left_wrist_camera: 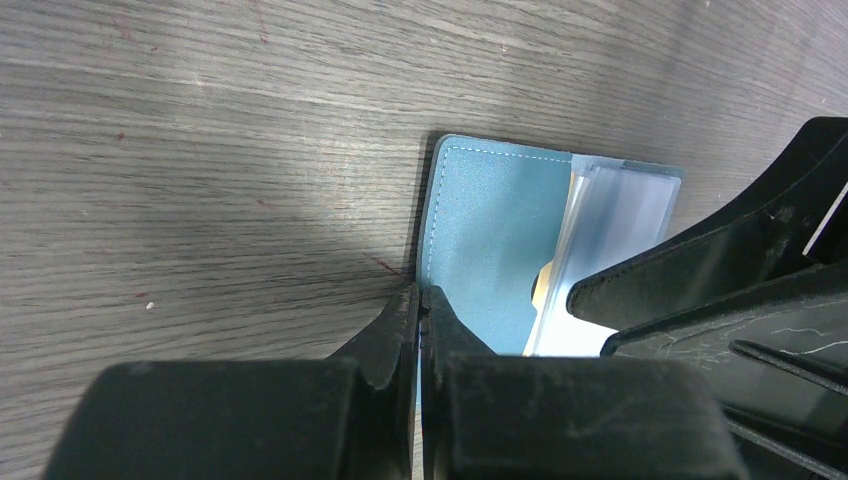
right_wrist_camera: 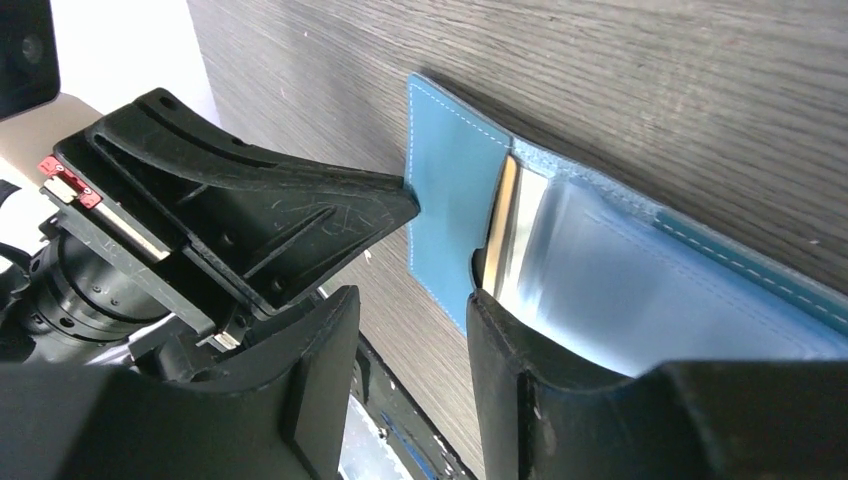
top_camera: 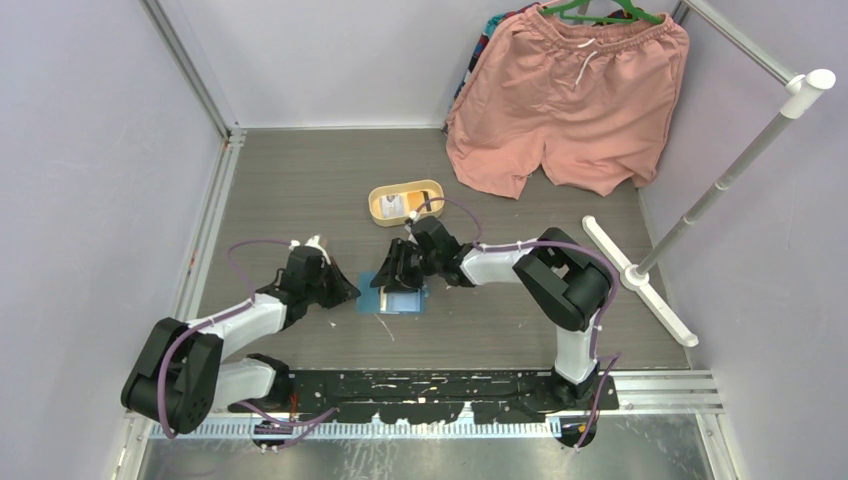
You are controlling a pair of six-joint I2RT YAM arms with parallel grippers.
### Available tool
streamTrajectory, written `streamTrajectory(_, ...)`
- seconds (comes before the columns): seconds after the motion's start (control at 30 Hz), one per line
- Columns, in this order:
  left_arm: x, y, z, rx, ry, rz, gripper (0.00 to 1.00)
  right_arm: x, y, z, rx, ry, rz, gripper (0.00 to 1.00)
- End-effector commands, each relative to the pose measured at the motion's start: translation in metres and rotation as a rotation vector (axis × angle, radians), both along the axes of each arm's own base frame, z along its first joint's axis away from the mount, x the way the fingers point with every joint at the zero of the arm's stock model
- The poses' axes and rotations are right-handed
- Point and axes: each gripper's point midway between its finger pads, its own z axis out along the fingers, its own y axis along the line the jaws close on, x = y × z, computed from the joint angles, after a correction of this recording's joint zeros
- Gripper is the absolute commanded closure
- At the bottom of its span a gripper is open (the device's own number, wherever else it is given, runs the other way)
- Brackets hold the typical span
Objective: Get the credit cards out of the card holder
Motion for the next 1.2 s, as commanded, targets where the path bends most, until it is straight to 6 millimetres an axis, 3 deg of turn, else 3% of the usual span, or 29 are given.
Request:
streamTrajectory(0.0, -0.013, 0.012, -0.017, 0.058, 0.055, 0.008, 1.0, 0.003, 0.01, 0.009, 0.063, -0.029, -0.006, 0.51)
streamTrajectory(0.43, -0.014, 0.011, -0.015, 0.051, 0.049, 0.007, 1.0, 0.003, 0.0, 0.0, 0.006, -0.02, -0.046, 0.5)
streamTrajectory(1.17, -0.016, 0.011, -0.016, 0.047, 0.052, 0.006, 1.0, 0.004, 0.017, -0.002, 0.066, -0.015, -0.033, 0.6)
